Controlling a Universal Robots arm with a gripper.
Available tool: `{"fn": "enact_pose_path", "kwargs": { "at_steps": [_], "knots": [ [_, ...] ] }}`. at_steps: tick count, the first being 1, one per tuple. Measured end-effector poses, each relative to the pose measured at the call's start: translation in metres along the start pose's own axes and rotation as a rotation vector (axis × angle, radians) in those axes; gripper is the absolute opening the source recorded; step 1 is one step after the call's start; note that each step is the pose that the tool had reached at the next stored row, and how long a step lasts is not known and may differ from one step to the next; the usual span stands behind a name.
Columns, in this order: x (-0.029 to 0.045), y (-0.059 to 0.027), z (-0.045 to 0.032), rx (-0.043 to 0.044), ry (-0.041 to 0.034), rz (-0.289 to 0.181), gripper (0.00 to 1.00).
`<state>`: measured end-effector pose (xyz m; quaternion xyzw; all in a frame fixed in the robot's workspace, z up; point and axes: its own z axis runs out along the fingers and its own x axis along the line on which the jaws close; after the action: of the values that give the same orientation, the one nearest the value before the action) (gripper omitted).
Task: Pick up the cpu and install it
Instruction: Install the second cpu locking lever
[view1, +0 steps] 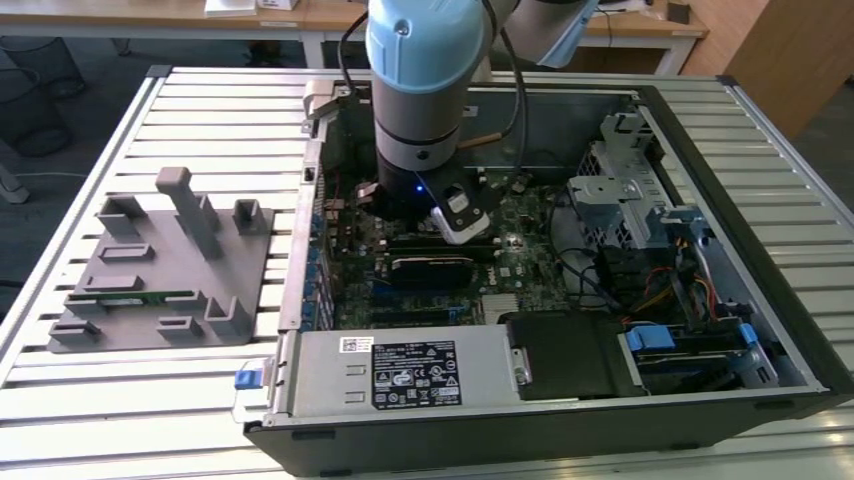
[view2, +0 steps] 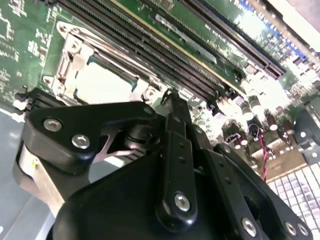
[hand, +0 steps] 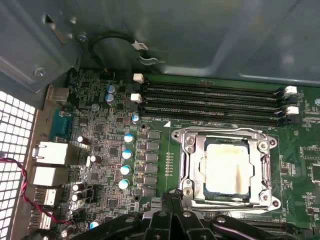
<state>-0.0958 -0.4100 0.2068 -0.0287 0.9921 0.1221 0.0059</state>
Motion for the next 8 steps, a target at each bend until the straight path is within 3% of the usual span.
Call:
{"fn": "enact_pose_path", "kwargs": {
  "at_steps": [8],
  "knots": [
    [-0.0001, 0.0022, -0.0086, -0.0013, -0.0016, 0.0, 0.11]
  ]
}}
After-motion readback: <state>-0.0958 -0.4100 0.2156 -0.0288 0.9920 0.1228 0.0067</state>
